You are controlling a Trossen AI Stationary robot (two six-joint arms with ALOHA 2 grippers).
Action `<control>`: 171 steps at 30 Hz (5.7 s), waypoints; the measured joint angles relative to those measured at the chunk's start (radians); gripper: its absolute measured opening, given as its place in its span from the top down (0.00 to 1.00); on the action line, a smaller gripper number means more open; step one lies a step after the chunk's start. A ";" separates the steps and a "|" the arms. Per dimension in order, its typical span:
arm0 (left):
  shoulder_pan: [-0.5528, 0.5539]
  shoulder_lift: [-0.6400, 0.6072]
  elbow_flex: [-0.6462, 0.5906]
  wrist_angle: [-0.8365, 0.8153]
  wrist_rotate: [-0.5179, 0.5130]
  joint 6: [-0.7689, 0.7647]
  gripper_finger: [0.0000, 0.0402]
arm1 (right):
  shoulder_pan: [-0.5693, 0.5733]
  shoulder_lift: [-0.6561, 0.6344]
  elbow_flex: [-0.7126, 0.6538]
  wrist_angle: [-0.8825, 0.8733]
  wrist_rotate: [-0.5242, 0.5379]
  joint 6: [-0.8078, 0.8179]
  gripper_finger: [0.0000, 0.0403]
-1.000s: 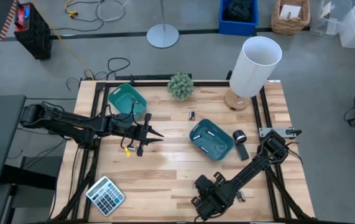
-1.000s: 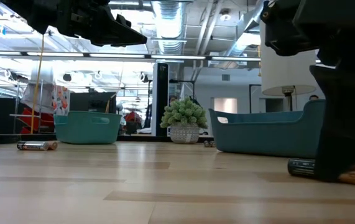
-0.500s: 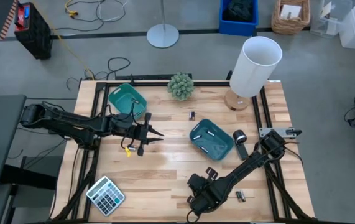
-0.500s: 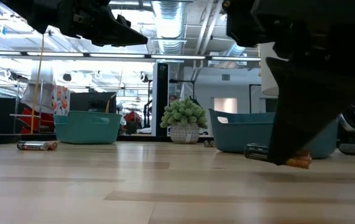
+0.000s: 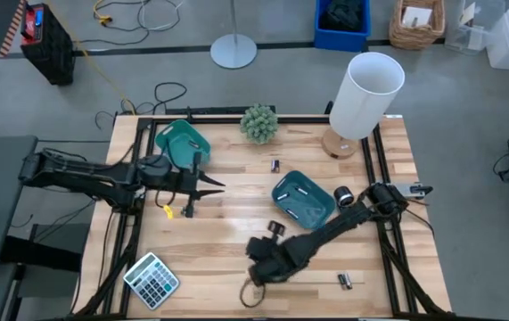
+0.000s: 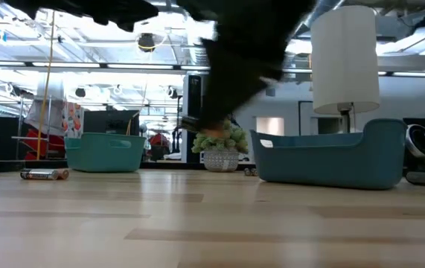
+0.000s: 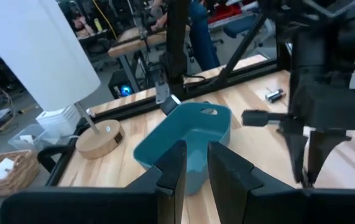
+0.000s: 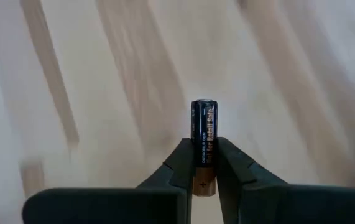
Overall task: Sort batteries
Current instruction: Put the black battery into the green bin, then put the silver battery into the blue bin
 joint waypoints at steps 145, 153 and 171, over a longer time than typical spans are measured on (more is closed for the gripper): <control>0.345 0.675 0.199 0.138 0.068 -0.204 0.75 | 0.112 -1.112 -1.137 1.048 0.363 -0.846 0.63; 0.408 0.691 0.326 -0.023 0.086 -0.168 0.67 | 0.143 -1.179 -1.137 0.974 0.363 -0.875 0.63; 0.402 0.772 0.329 0.030 0.162 -0.119 0.62 | 0.088 -1.248 -1.137 0.954 0.363 -0.900 0.63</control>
